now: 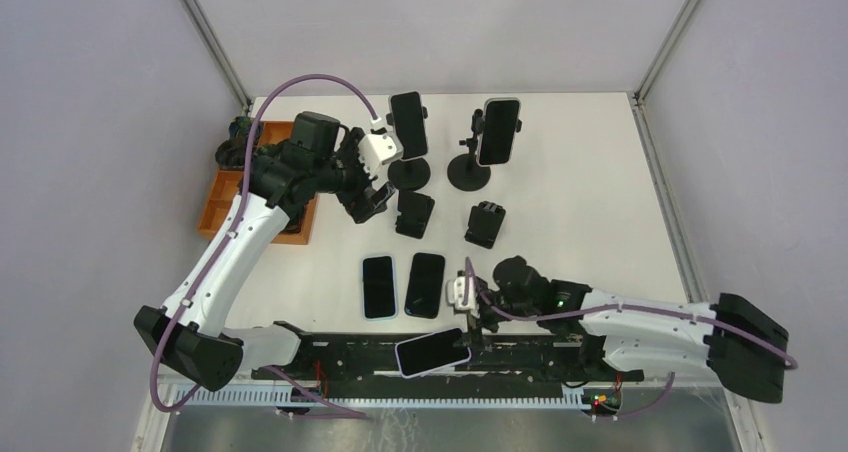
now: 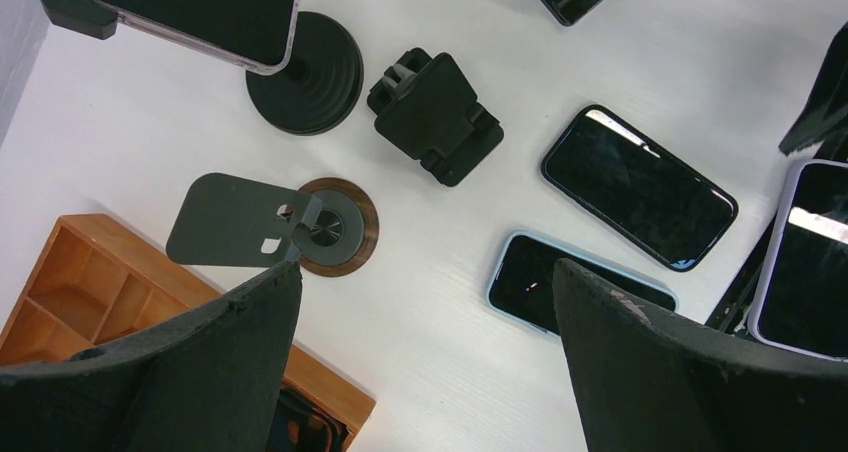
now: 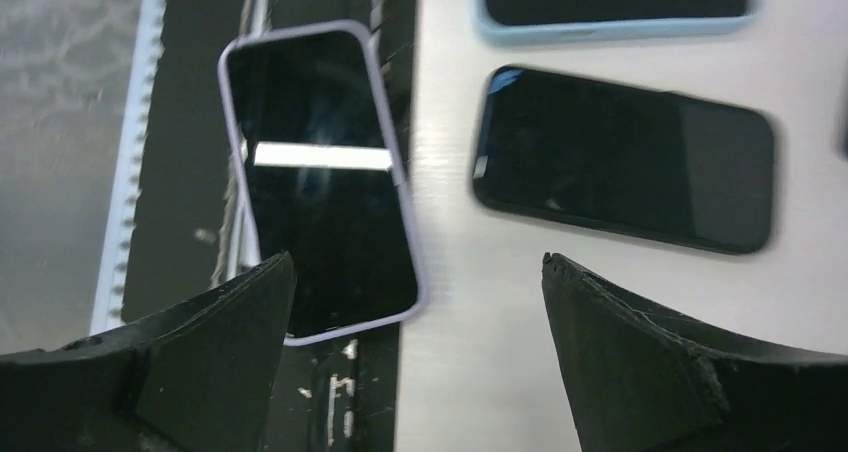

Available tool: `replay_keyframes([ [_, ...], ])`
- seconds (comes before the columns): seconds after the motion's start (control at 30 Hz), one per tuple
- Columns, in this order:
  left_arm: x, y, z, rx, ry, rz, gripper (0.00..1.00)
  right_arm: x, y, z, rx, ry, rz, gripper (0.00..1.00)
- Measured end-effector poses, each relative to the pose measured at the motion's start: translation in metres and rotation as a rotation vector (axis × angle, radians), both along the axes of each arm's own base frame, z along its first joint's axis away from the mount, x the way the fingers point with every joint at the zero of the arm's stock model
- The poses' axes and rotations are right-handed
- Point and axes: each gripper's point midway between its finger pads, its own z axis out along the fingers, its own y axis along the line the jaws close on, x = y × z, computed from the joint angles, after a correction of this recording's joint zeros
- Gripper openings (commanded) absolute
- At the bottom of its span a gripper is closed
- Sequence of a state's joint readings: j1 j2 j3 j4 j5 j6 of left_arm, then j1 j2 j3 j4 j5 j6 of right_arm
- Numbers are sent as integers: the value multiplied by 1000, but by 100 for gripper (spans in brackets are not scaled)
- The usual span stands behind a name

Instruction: Remove the phone from the phone stand

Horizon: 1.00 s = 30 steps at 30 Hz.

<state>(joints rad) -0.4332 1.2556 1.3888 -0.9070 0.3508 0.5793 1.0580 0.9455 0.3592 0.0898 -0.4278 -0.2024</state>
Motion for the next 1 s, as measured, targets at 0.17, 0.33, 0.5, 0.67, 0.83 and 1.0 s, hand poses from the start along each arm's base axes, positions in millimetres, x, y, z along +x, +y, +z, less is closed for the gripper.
replay_keyframes([
  [0.17,0,0,0,-1,1,-1,100,-37,5,-47,-212,-4,200,98],
  [0.33,-1,-2,1,-11,4,-11,100,-49,9,-61,-279,-20,287,98],
  [0.5,-2,-1,1,-14,3,-10,100,-52,12,-64,-286,-19,313,98],
  [0.67,-2,-1,2,-16,1,-9,100,-54,13,-75,-313,5,321,98],
  [0.83,-2,0,4,-19,-6,-9,100,-49,20,-77,-313,5,296,98],
  [1.0,-3,1,6,-22,-13,-5,100,-44,24,-78,-310,-2,262,98],
])
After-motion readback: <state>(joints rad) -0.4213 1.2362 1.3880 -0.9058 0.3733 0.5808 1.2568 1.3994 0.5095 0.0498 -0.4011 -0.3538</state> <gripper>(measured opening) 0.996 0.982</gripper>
